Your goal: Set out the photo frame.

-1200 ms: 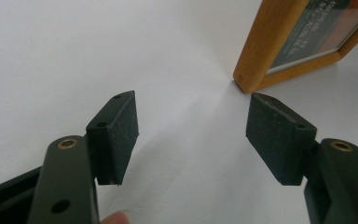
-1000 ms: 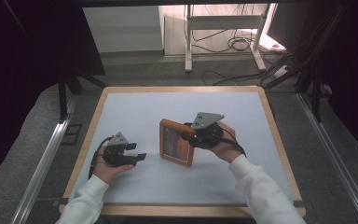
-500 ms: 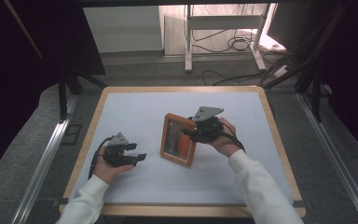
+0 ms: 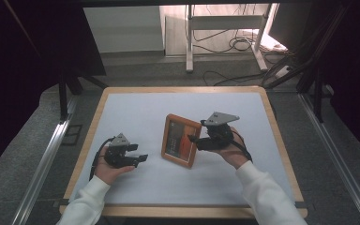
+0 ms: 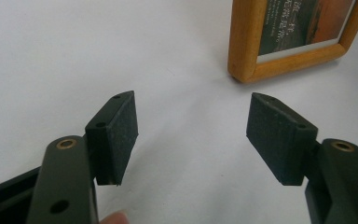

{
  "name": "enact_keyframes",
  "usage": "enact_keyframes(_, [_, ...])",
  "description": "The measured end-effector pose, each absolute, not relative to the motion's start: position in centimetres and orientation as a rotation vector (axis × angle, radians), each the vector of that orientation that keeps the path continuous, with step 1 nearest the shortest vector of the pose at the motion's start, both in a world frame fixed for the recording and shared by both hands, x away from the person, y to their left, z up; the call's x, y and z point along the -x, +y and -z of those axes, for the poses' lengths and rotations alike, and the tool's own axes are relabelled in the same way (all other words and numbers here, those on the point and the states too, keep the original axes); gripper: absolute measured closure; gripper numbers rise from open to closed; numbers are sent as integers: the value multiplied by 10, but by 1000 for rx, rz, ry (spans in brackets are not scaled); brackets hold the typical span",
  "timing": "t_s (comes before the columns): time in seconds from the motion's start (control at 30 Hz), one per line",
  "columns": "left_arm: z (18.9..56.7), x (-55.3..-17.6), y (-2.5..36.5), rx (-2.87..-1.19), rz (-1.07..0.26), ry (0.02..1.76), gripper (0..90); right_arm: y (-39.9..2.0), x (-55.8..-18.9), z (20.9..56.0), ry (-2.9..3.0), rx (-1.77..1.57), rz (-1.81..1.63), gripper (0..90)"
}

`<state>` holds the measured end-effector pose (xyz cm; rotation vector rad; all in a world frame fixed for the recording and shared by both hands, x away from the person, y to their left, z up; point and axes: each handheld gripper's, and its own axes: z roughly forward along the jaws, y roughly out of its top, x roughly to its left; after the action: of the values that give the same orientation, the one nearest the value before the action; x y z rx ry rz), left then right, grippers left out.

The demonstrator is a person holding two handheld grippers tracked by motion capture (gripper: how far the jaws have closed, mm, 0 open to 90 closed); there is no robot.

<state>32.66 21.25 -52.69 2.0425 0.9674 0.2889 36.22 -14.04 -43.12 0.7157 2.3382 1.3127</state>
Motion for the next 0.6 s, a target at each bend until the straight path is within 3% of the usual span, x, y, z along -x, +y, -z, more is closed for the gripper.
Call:
enact_keyframes(0.47, [526,-326,208,-2048,-306,959,347,-200,-318,467,2290,-874,-1320,250])
enact_keyframes(0.6, [527,-326,207,-2052,-298,947,407,-211,-311,476,2275,-890,-1302,250])
